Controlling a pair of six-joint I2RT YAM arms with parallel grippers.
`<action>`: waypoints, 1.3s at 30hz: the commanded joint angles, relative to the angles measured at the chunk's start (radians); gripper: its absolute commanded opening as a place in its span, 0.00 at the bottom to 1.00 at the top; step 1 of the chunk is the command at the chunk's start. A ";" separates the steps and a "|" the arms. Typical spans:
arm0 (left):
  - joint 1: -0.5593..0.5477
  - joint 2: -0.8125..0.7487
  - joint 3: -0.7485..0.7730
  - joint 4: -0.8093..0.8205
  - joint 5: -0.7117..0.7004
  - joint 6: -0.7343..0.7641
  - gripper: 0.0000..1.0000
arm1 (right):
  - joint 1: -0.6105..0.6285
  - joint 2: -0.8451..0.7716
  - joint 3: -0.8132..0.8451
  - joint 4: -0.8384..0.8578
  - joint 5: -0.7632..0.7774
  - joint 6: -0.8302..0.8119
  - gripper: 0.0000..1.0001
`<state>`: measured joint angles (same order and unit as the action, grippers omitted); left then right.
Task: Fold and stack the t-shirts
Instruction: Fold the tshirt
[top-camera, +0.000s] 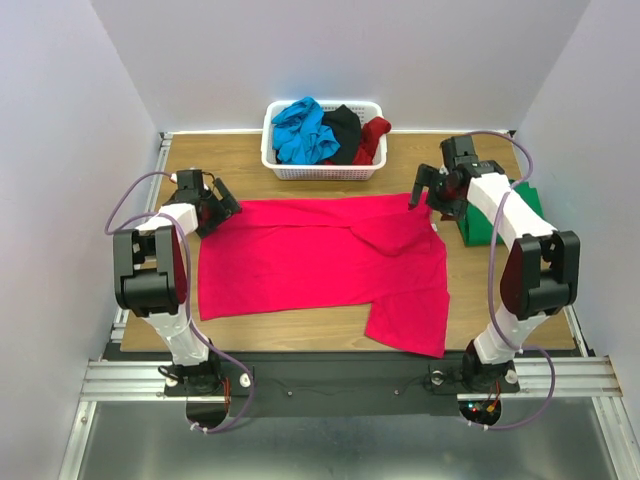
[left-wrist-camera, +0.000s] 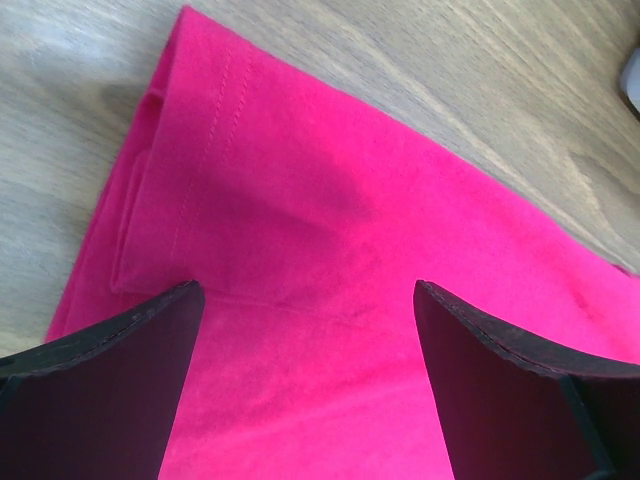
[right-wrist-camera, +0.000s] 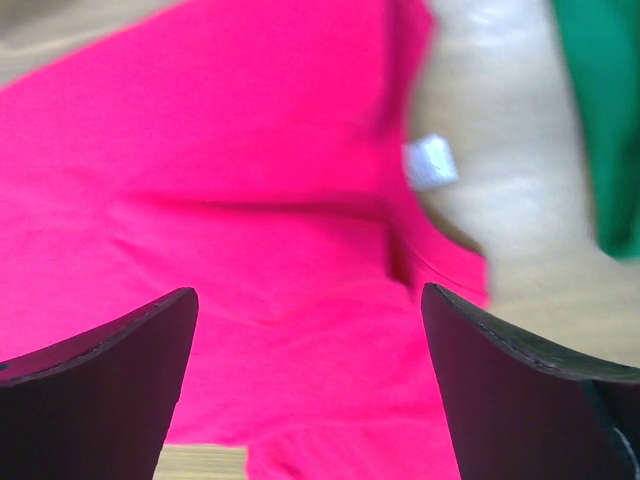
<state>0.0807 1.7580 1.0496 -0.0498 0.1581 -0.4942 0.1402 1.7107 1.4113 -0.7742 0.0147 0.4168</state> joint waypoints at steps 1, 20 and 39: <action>0.008 -0.113 0.046 -0.015 0.031 0.005 0.98 | -0.001 0.061 0.037 0.146 -0.176 -0.044 1.00; 0.017 0.188 0.265 -0.096 -0.044 -0.009 0.98 | -0.054 0.507 0.232 0.326 -0.085 -0.076 1.00; 0.030 0.189 0.415 -0.218 -0.086 0.013 0.98 | -0.114 0.350 0.267 0.362 -0.274 -0.177 1.00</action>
<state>0.1051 2.0201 1.4162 -0.1501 0.1043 -0.5018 0.0395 2.1815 1.6752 -0.3927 -0.2417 0.2768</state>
